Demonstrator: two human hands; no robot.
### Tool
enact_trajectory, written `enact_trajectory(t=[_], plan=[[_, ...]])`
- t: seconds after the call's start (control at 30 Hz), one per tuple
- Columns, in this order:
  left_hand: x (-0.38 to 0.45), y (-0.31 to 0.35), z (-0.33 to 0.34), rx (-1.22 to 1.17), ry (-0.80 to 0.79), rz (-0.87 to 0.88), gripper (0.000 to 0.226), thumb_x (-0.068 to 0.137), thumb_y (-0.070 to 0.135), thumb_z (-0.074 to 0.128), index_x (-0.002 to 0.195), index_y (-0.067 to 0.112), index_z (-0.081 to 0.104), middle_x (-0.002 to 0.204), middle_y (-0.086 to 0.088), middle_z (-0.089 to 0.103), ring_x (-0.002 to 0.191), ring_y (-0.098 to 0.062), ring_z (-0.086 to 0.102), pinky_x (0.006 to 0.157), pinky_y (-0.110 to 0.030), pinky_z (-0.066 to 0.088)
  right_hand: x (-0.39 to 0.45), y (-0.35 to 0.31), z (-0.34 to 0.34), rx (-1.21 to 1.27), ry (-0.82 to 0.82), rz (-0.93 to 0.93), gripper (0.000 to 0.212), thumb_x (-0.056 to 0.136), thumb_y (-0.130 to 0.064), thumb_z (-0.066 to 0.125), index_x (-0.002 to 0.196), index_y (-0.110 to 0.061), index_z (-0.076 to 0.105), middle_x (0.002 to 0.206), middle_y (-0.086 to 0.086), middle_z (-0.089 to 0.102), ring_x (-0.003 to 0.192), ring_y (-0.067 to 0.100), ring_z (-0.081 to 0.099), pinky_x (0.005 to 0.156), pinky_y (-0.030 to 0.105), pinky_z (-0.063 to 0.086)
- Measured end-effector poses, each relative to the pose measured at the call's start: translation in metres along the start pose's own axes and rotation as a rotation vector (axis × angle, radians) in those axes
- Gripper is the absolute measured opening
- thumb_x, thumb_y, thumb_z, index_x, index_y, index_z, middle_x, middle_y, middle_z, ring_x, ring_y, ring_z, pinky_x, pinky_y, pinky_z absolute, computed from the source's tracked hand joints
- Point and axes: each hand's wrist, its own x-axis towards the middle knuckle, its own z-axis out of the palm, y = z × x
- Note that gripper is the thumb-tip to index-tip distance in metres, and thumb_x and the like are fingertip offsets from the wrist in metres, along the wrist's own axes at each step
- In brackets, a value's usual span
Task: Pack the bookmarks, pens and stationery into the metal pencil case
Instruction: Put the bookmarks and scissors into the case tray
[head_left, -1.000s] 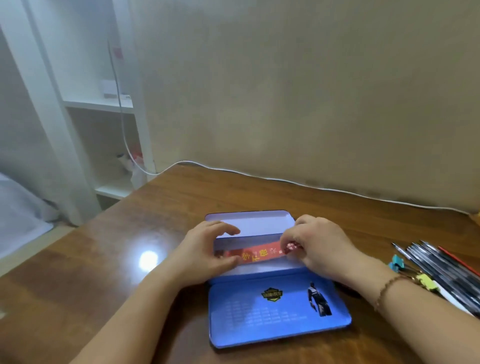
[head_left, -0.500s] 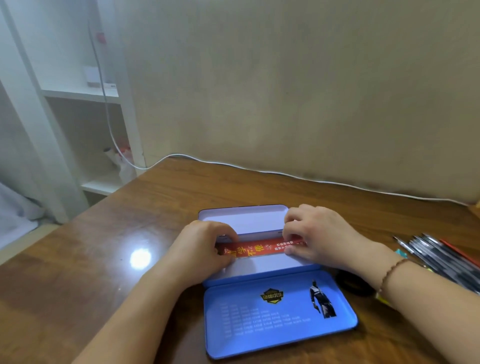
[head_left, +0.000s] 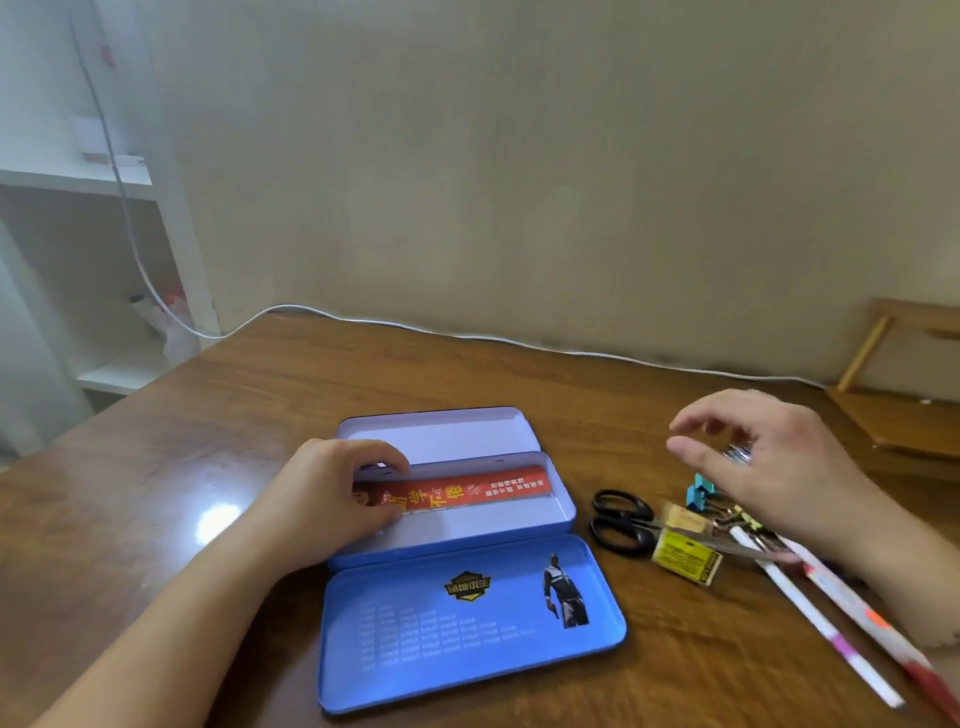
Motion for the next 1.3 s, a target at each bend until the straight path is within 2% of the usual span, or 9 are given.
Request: enact_trajectory(t=[0.2,0.37,0.5,0.7,0.83,0.97,1.03,1.17,1.3], plan=[[-0.005,0.009,0.000,-0.009,-0.052,0.095,0.040,0.069,0.019,0.087,0.096,0.041,0.067,0.089,0.039,0.062,0.094,0.018,0.054,0.074,0.002,0.037,-0.064,0.047,-0.021,-0.096,0.095,0.218,0.011,0.084,-0.020,0.071,0.088,-0.030,0.070,0.090,-0.013,0.066,0.085,0.004,0.055,0.066,0.014,0.034],[-0.004,0.041,-0.006,0.079,0.021,0.146,0.036,0.079,0.041,0.077,0.113,0.033,0.067,0.110,0.028,0.055,0.106,-0.003,0.057,0.084,-0.010,0.034,-0.073,0.069,-0.014,-0.203,0.015,0.222,0.013,0.087,-0.026,0.067,0.095,-0.036,0.068,0.094,-0.017,0.063,0.093,0.009,0.052,0.071,0.026,0.041],[0.006,0.075,-0.006,0.261,-0.241,0.191,0.056,0.083,0.058,0.065,0.135,0.047,0.045,0.120,0.035,0.038,0.123,0.000,0.047,0.090,-0.015,0.034,-0.074,0.058,0.011,-0.308,-0.016,0.056,0.017,0.082,-0.033,0.072,0.099,-0.035,0.074,0.095,-0.021,0.064,0.088,0.005,0.052,0.067,0.023,0.043],[0.005,0.032,-0.024,0.102,-0.091,0.123,0.053,0.065,0.067,0.061,0.113,0.044,0.061,0.105,0.034,0.056,0.103,0.009,0.047,0.083,-0.006,0.036,-0.071,0.048,0.023,-0.391,-0.024,0.015,0.017,0.077,-0.044,0.072,0.092,-0.038,0.074,0.087,-0.021,0.061,0.078,0.000,0.044,0.056,0.013,0.030],[0.002,0.011,-0.024,0.046,-0.218,0.016,0.043,0.071,0.044,0.083,0.109,0.045,0.062,0.100,0.022,0.065,0.096,0.003,0.053,0.075,-0.012,0.041,-0.072,0.045,0.025,-0.444,-0.022,0.016,0.020,0.067,-0.039,0.083,0.085,-0.034,0.077,0.082,-0.017,0.061,0.073,0.004,0.045,0.050,0.016,0.029],[0.002,0.003,-0.023,0.076,-0.204,0.032,0.041,0.079,0.034,0.079,0.114,0.043,0.060,0.108,0.023,0.059,0.102,0.005,0.046,0.080,-0.006,0.037,-0.073,0.040,0.025,-0.448,-0.079,0.049,0.017,0.065,-0.041,0.082,0.081,-0.036,0.076,0.081,-0.019,0.058,0.070,0.007,0.054,0.043,0.015,0.034],[0.001,-0.001,-0.025,0.065,-0.192,0.041,0.041,0.080,0.028,0.078,0.112,0.045,0.059,0.101,0.031,0.061,0.102,0.011,0.041,0.081,-0.008,0.035,-0.072,0.042,0.026,-0.427,-0.087,0.077,0.013,0.071,-0.046,0.072,0.083,-0.041,0.070,0.081,-0.021,0.055,0.072,0.005,0.050,0.042,0.017,0.039],[-0.001,-0.001,-0.023,0.019,-0.226,-0.011,0.033,0.081,0.021,0.072,0.105,0.042,0.063,0.087,0.035,0.060,0.067,0.000,0.052,0.061,-0.013,0.039,-0.074,0.067,0.032,-0.373,-0.031,0.128,0.011,0.084,-0.061,0.043,0.088,-0.054,0.051,0.076,-0.023,0.052,0.074,0.003,0.047,0.050,0.031,0.047],[0.001,0.002,-0.019,0.063,-0.244,-0.006,0.045,0.076,0.027,0.079,0.117,0.035,0.063,0.104,0.026,0.060,0.092,0.008,0.054,0.080,-0.010,0.043,-0.076,0.096,0.037,-0.341,-0.042,0.175,0.021,0.082,-0.073,0.034,0.090,-0.058,0.047,0.073,-0.027,0.051,0.071,0.000,0.045,0.053,0.036,0.045]])
